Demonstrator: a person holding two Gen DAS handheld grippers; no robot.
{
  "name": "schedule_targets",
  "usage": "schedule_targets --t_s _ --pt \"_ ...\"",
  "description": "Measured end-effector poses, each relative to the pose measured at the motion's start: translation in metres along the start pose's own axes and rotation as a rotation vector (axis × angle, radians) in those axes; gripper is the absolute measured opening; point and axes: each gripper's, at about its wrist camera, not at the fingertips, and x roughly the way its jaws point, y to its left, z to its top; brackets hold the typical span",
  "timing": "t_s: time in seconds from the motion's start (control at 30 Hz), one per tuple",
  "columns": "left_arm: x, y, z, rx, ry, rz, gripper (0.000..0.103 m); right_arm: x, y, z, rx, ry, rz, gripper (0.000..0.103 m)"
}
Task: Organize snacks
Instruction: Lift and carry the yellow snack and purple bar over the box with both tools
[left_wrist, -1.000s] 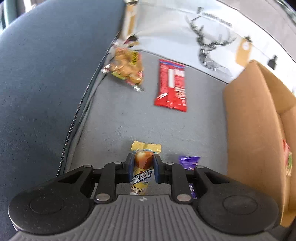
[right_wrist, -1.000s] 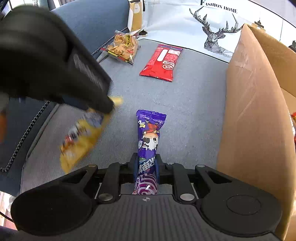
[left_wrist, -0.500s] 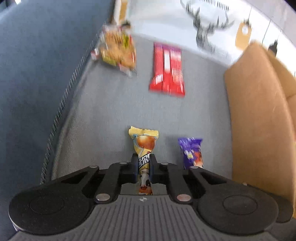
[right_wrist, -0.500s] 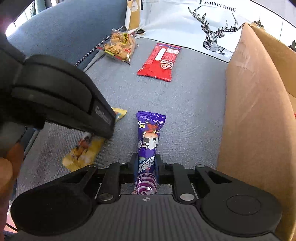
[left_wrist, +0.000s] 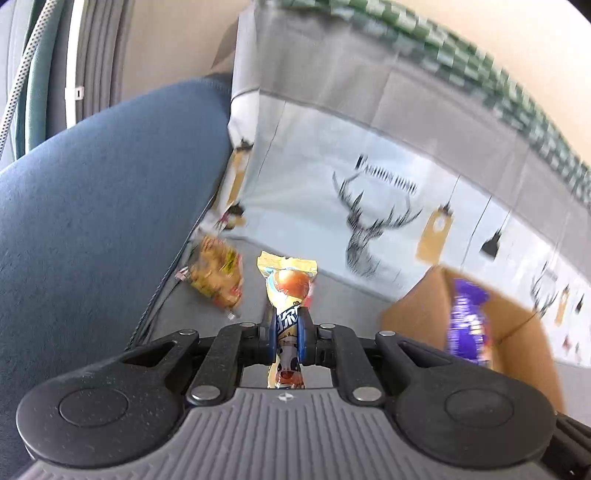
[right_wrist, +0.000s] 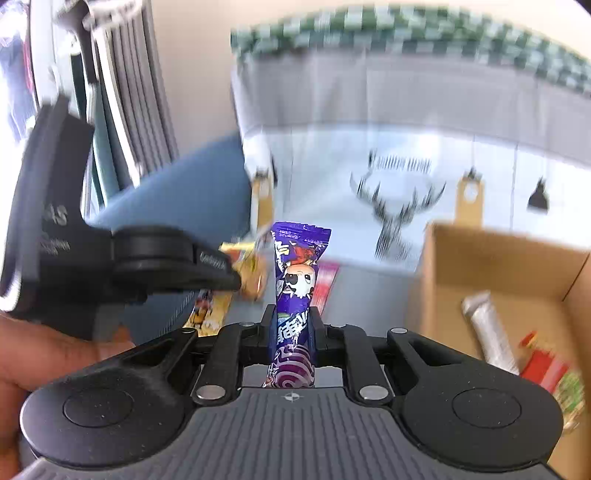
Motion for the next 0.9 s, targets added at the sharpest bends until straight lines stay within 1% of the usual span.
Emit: schedule_targets --t_s 0.1,0.2,0.37,0.47,0.73,0.9 --pt "-0.007 -0.010 0.002 -0.009 -0.029 -0.044 0.011 -0.014 -0.013 0.005 0.004 -0.052 -0.018 0.017" --pt "-0.011 -0.025 0.002 0.007 -0.055 -0.087 0.011 -0.019 -0.031 0.006 0.017 -0.071 -0.044 0.017" --pt "-0.014 -0.050 -0.003 0.029 -0.076 -0.150 0.011 -0.015 -0.060 0.005 0.035 -0.078 -0.106 0.017" --pt "-0.017 -0.061 -0.007 0.038 -0.087 -0.172 0.011 -0.019 -0.072 0.004 0.046 -0.078 -0.136 0.017" --pt "-0.020 -0.086 -0.014 0.046 -0.110 -0.222 0.011 -0.027 -0.098 0.002 0.059 -0.080 -0.185 0.017" --pt "-0.024 -0.103 -0.020 0.059 -0.129 -0.270 0.011 -0.034 -0.110 0.000 0.065 -0.092 -0.213 0.017"
